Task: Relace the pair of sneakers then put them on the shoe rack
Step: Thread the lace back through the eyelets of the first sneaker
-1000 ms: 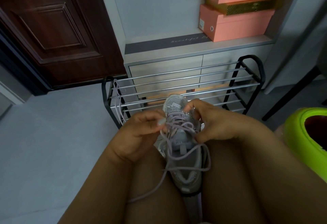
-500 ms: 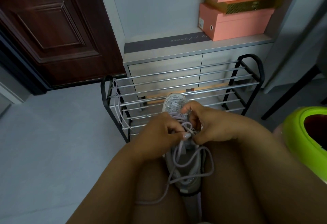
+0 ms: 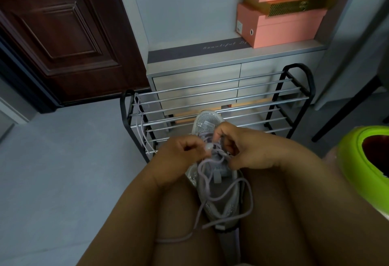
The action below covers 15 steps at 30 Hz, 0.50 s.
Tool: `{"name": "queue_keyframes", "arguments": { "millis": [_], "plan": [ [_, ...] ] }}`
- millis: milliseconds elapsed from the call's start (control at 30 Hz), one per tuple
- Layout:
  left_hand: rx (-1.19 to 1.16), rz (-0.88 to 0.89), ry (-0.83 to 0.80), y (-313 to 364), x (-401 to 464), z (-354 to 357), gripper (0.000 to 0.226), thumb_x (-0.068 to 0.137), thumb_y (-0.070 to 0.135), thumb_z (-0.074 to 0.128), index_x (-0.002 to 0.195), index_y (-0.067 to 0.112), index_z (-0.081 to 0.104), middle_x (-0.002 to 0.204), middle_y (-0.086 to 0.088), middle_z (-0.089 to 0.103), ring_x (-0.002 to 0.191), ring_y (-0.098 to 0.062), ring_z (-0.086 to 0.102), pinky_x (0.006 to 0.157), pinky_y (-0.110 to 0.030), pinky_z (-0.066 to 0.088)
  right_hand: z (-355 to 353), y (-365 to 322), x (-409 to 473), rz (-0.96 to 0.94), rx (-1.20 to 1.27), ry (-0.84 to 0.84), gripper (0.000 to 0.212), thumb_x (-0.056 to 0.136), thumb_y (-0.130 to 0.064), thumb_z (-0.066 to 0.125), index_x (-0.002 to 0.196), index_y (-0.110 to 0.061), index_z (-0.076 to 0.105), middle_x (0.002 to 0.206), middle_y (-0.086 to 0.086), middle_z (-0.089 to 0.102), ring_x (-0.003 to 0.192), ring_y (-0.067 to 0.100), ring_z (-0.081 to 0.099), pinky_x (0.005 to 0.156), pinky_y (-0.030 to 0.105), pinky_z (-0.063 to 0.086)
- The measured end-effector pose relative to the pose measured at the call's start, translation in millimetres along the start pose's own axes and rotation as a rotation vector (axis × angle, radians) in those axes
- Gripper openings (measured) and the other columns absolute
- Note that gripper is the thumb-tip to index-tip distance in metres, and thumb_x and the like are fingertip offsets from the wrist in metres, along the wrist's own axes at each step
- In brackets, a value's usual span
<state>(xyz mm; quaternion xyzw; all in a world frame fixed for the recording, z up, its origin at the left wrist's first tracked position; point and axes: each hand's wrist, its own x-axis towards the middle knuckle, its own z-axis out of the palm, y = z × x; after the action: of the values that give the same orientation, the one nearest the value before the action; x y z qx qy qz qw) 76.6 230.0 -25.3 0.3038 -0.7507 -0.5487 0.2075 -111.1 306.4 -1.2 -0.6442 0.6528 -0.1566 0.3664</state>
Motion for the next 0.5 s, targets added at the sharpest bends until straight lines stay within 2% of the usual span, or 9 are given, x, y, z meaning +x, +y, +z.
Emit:
{"name": "queue_keyframes", "arguments": {
  "millis": [133,233,333,400,433,500],
  "plan": [
    [0.167,0.026,0.014,2,1,5,0.014,0.078,0.024,0.074,0.084,0.012,0.068,0.061,-0.010,0.049,0.054,-0.012,0.042,0.054,-0.021,0.034,1,-3,-2,0.003,-0.039,0.005,0.043,0.075,-0.017,0.069,0.107,-0.037,0.047,0.083,-0.010,0.051,0.069,0.005,0.049,0.058,0.022,0.037],
    [0.292,0.055,0.057,0,2,4,0.005,0.082,0.016,0.071,0.082,0.019,0.066,0.060,-0.010,0.057,0.051,-0.009,0.047,0.054,-0.025,0.039,0,-3,-1,0.029,-0.062,0.007,0.037,0.075,-0.019,0.068,0.100,-0.038,0.050,0.082,-0.010,0.051,0.070,0.006,0.049,0.059,0.023,0.038],
    [0.399,0.067,0.061,1,0,-4,0.018,0.083,0.003,0.063,0.086,0.021,0.064,0.061,-0.006,0.065,0.051,-0.009,0.058,0.055,-0.026,0.049,-2,-3,-1,0.068,-0.033,0.014,0.032,0.074,-0.018,0.067,0.094,-0.038,0.053,0.081,-0.007,0.056,0.070,0.012,0.058,0.061,0.030,0.048],
    [0.398,0.080,0.028,2,-3,-9,0.021,0.083,-0.001,0.060,0.088,0.019,0.065,0.061,-0.005,0.064,0.050,-0.007,0.059,0.053,-0.020,0.049,-2,-4,-3,0.086,0.028,0.003,0.031,0.075,-0.014,0.066,0.094,-0.036,0.054,0.081,-0.003,0.058,0.068,0.016,0.063,0.063,0.032,0.055],
    [0.382,0.084,0.020,1,-5,-10,0.021,0.084,-0.001,0.060,0.088,0.019,0.066,0.061,-0.004,0.063,0.051,-0.009,0.059,0.053,-0.022,0.050,-2,-6,-4,0.090,0.039,-0.006,0.032,0.076,-0.013,0.066,0.096,-0.035,0.055,0.080,-0.003,0.058,0.066,0.016,0.063,0.063,0.032,0.055],
    [0.366,0.080,0.015,-1,-6,-12,0.023,0.087,0.003,0.058,0.084,0.023,0.068,0.066,-0.004,0.065,0.058,-0.018,0.061,0.061,-0.033,0.053,-2,-9,-5,0.073,-0.024,-0.006,0.032,0.078,-0.016,0.065,0.101,-0.035,0.054,0.077,-0.006,0.054,0.065,0.010,0.057,0.057,0.028,0.051]
  ]
}}
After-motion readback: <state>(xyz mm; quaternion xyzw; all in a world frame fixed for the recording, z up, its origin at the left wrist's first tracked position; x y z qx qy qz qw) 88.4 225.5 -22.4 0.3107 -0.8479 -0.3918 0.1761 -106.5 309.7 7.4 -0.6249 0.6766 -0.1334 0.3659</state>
